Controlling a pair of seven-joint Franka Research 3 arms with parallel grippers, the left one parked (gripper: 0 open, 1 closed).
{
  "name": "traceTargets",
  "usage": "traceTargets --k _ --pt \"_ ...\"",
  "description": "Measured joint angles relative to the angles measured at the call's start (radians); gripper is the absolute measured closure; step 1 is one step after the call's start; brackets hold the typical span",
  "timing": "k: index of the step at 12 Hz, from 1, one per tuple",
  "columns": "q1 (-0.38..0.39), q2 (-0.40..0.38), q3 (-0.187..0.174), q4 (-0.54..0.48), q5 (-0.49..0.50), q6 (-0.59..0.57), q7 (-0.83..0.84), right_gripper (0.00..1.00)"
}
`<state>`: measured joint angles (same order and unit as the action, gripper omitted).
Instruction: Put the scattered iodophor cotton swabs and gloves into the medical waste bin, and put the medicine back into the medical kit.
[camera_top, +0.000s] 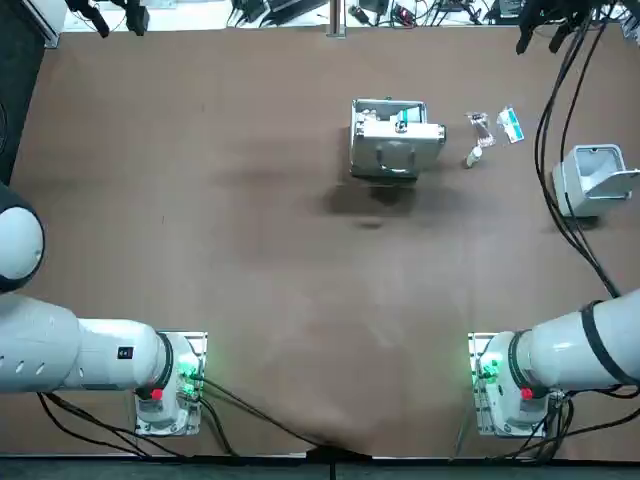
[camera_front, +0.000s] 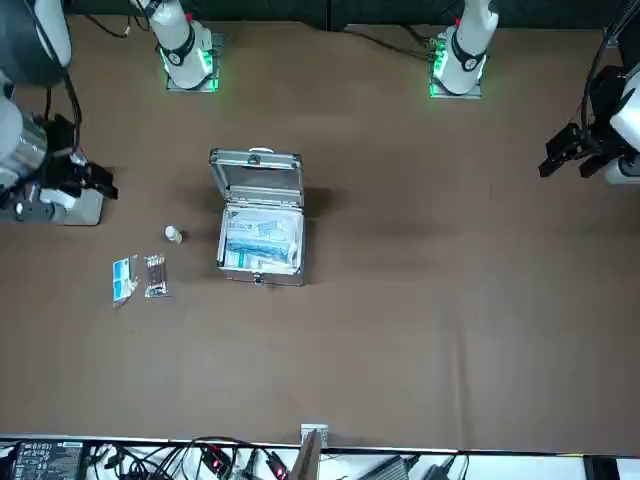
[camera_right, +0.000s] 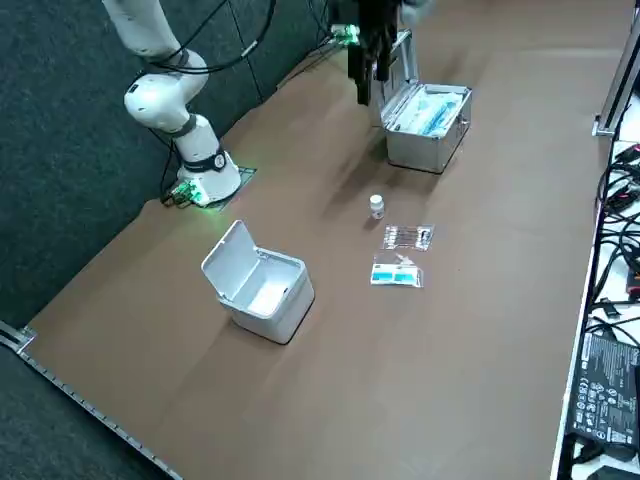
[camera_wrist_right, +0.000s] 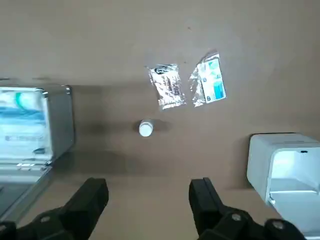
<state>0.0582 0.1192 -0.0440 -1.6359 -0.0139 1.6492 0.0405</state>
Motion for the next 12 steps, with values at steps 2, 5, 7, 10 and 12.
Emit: traceTargets --k 2,5,7,10,12 --pt "-0.024 0.056 -0.001 0.004 0.000 0.024 -0.010 0.00" --pt "-0.048 0.133 -0.001 0.008 0.001 0.109 -0.059 0.00" --pt "-0.078 0.190 -0.001 0.009 0.020 0.198 -0.141 0.00" --pt "-0.131 0.297 -0.002 0.011 0.096 0.342 -0.287 0.01" --pt "-0.151 0.393 -0.002 0.013 0.107 0.457 -0.329 0.06"
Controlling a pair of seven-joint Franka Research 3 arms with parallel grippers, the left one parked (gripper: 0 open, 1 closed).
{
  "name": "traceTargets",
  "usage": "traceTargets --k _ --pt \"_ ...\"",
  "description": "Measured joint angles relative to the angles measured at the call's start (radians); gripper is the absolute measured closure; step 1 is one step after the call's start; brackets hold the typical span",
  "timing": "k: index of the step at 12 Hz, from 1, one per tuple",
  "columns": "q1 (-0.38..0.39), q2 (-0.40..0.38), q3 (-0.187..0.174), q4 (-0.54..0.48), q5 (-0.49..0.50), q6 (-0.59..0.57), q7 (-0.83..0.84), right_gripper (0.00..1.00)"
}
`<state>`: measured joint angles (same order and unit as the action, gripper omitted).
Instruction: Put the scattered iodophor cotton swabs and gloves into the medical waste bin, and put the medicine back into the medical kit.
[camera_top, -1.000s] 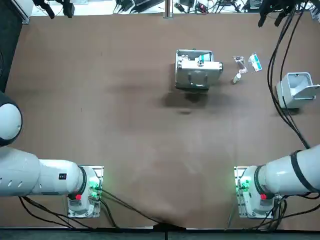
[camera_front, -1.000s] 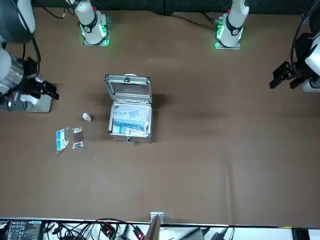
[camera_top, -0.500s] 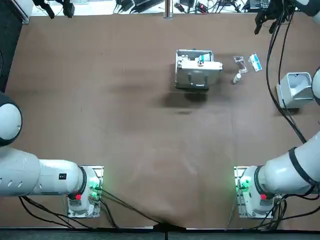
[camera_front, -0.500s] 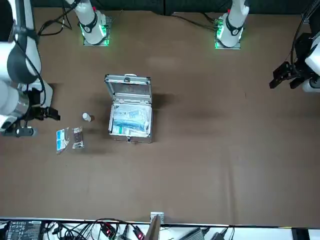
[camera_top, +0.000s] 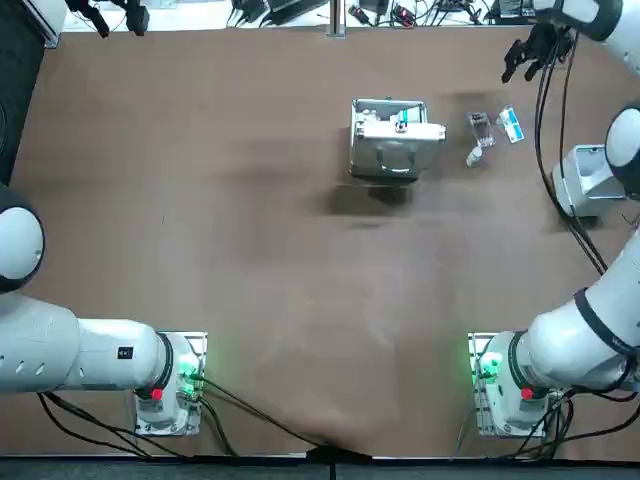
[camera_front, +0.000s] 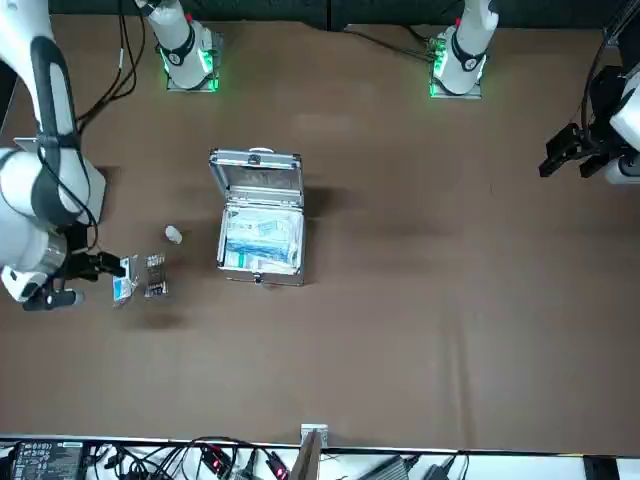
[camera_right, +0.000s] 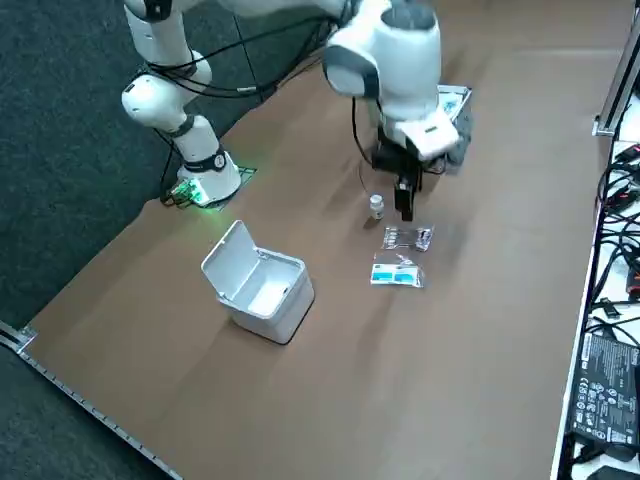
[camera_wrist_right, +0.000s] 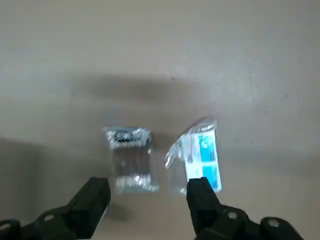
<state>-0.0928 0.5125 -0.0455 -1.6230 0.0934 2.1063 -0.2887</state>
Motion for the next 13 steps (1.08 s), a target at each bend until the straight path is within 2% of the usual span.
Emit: traceTargets --k 1,3,7,13 --pt "0.000 0.028 0.000 0.001 0.000 0.039 -0.002 0.15" --pt "0.001 0.077 0.001 0.002 0.000 0.123 -0.002 0.21" --pt "0.000 0.145 0.001 0.004 -0.003 0.204 -0.011 0.22" --pt "-0.023 0.171 0.000 0.006 -0.004 0.225 -0.040 0.26"
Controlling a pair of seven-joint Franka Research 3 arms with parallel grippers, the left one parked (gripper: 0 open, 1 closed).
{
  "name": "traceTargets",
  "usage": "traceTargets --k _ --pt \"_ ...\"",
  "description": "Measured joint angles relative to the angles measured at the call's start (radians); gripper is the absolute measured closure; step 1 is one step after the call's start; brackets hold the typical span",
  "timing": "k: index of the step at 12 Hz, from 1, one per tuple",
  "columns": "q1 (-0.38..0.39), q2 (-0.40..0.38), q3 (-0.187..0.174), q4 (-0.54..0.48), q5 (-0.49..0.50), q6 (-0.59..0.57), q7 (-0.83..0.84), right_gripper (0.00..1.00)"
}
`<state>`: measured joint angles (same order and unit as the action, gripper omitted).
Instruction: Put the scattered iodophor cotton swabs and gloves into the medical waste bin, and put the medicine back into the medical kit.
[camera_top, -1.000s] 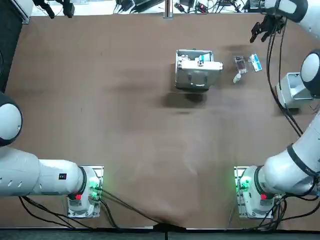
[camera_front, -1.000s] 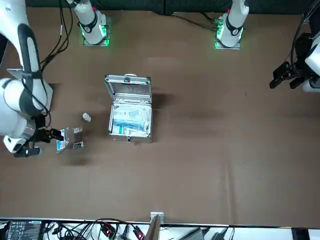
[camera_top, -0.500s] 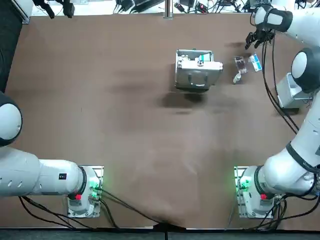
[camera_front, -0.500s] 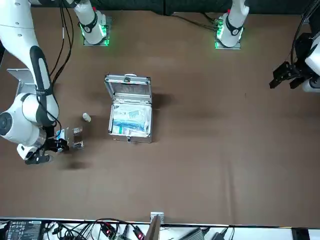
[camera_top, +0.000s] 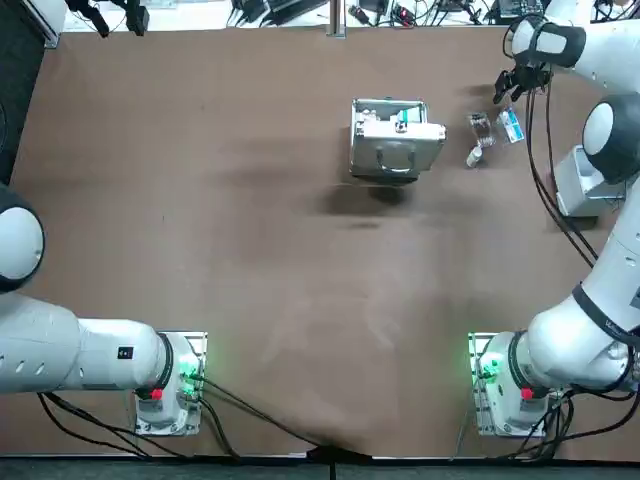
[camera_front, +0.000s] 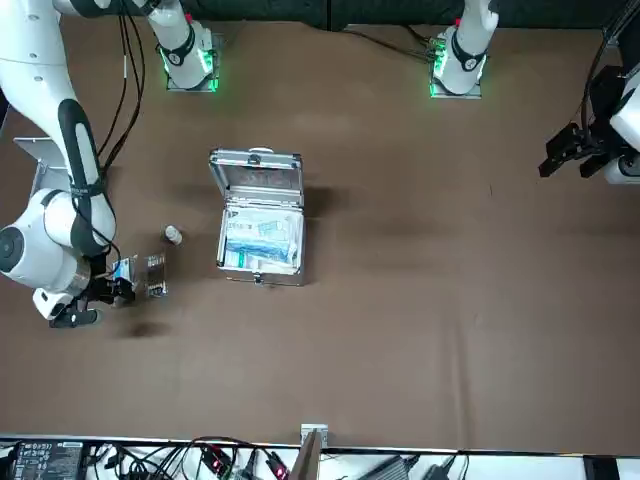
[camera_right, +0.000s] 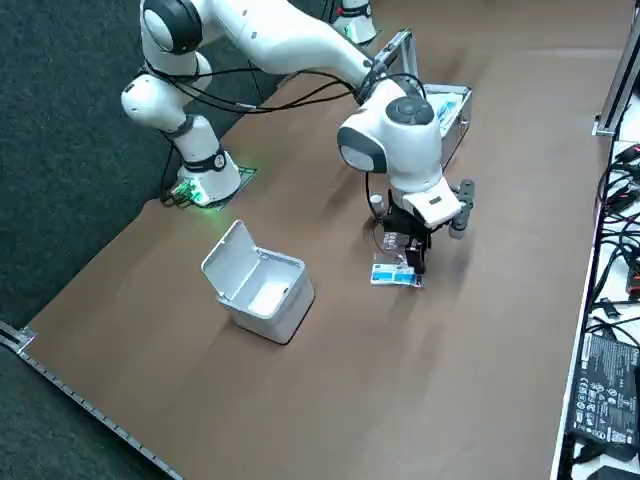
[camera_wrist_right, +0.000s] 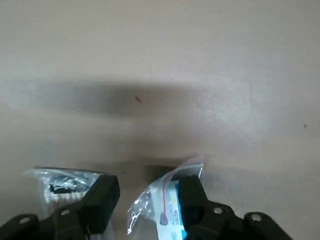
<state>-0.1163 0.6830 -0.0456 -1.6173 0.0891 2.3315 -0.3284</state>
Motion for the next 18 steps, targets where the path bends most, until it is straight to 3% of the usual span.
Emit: traceTargets --k 4,5,7,14,15,17,18 --pt "-0.001 0.033 0.000 0.000 -0.001 0.023 -0.014 0.26" --pt "-0.001 0.036 0.000 0.000 -0.009 0.023 -0.024 0.30" --pt "-0.002 0.036 0.000 0.000 -0.013 0.022 -0.028 0.51" --pt "-0.009 0.038 0.000 -0.005 -0.014 0.021 -0.044 0.59" --pt "-0.011 0.038 0.000 -0.005 -0.014 0.021 -0.045 0.64" --pt "-0.014 0.036 -0.001 -0.004 -0.014 0.011 -0.047 0.91" --pt "-0.017 0.032 -0.001 -0.004 -0.014 -0.003 -0.051 0.98"
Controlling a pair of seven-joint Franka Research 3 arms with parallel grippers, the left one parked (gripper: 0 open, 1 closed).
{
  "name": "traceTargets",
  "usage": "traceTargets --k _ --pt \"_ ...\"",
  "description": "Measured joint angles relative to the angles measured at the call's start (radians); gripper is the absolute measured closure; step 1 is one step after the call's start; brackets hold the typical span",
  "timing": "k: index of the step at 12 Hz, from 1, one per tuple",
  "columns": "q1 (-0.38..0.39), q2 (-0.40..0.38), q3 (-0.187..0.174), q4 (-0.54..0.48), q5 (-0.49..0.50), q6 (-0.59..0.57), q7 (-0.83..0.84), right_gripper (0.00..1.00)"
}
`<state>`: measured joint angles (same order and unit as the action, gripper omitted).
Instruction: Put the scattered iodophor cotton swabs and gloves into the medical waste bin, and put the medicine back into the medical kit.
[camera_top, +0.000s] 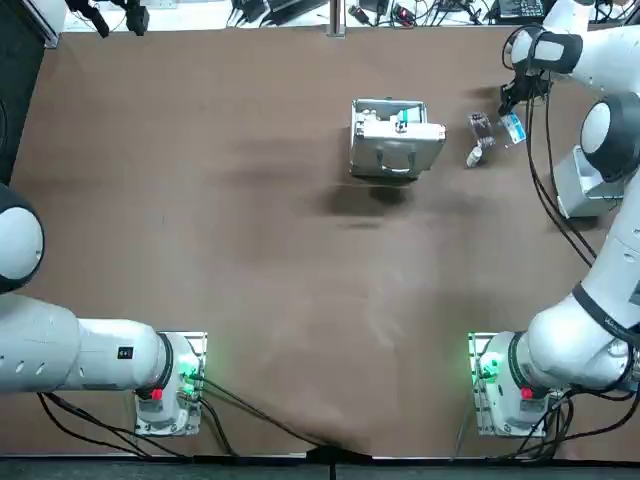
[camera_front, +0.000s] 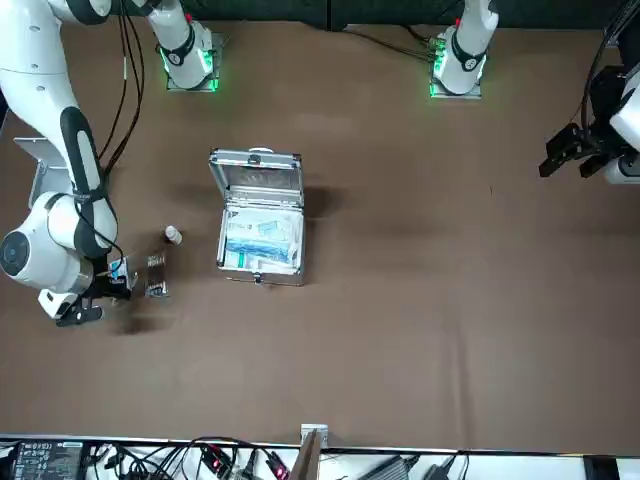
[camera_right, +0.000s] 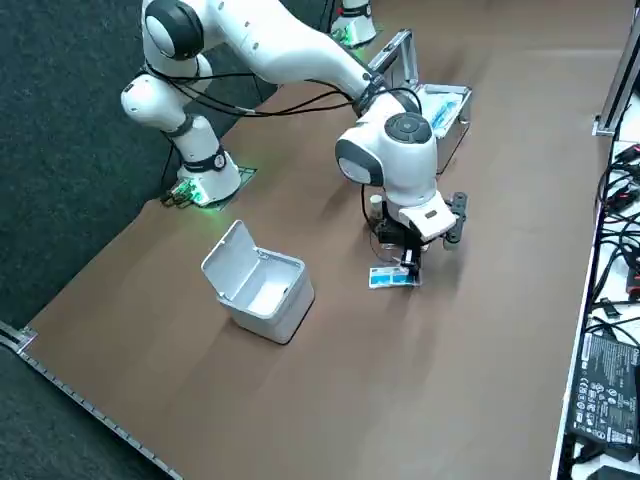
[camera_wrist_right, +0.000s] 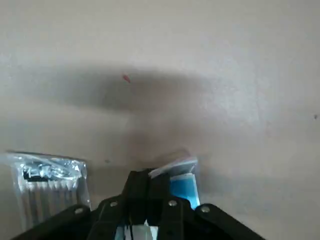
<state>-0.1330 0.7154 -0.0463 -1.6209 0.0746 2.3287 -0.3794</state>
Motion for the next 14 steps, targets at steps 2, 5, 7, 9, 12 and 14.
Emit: traceTargets --k 2,5,7,9,12,14 --pt "-0.006 -0.012 -0.001 0.005 0.000 -0.023 -0.006 0.99" --pt "-0.022 -0.080 -0.005 0.027 0.000 -0.142 -0.011 0.99" --pt "-0.046 -0.230 -0.007 0.045 0.000 -0.324 -0.011 0.99" --pt "-0.082 -0.326 -0.008 0.044 -0.001 -0.436 -0.011 0.99" --pt "-0.173 -0.387 -0.010 0.025 -0.013 -0.516 -0.056 0.99" --pt "-0.237 -0.378 -0.010 0.003 -0.020 -0.526 -0.095 0.99"
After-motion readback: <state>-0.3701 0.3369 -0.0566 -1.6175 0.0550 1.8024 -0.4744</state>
